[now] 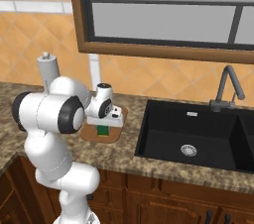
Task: Pick up the sponge from the counter and clean the cutting board by briefly scrubbing or pressing down on the cutting board. Once finished, release the sponge.
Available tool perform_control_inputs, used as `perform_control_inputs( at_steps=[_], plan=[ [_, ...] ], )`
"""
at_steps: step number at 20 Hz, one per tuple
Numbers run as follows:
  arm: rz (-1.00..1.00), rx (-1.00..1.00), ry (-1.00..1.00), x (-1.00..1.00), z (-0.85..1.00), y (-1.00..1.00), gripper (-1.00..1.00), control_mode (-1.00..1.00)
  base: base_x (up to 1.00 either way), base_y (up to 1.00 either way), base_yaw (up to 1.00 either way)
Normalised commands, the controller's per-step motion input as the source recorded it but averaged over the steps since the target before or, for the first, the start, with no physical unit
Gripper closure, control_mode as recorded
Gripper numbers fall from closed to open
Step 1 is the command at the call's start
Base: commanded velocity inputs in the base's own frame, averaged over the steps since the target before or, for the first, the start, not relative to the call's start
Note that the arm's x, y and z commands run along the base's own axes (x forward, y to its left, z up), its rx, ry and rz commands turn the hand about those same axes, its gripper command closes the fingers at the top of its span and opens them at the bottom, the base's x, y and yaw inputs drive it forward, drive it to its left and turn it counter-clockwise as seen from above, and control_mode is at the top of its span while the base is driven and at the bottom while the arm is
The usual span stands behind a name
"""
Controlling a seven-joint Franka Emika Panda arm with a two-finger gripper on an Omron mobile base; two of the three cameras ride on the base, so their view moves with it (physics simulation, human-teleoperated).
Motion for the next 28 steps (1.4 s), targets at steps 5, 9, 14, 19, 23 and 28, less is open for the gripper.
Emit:
perform_control_inputs(
  at_steps=[5,9,14,19,23,28],
  plan=[
    [0.0,0.02,-0.11,-0.36,-0.19,-0.41,1.0,-1.0,0.0,0.0,0.0],
    [0.0,0.06,-0.04,-0.06,-0.16,-0.39,1.0,-1.0,0.0,0.0,0.0],
    [-0.04,0.13,0.0,0.61,0.0,-0.27,1.0,-1.0,0.0,0.0,0.0],
    [-0.09,0.06,0.0,0.79,0.0,-0.14,1.0,-1.0,0.0,0.0,0.0],
    [-0.09,0.0,0.02,1.0,0.0,-0.02,1.0,-1.0,0.0,0.0,0.0],
    [-0.11,0.0,0.01,0.97,0.0,0.0,1.0,-1.0,0.0,0.0,0.0]
  ],
)
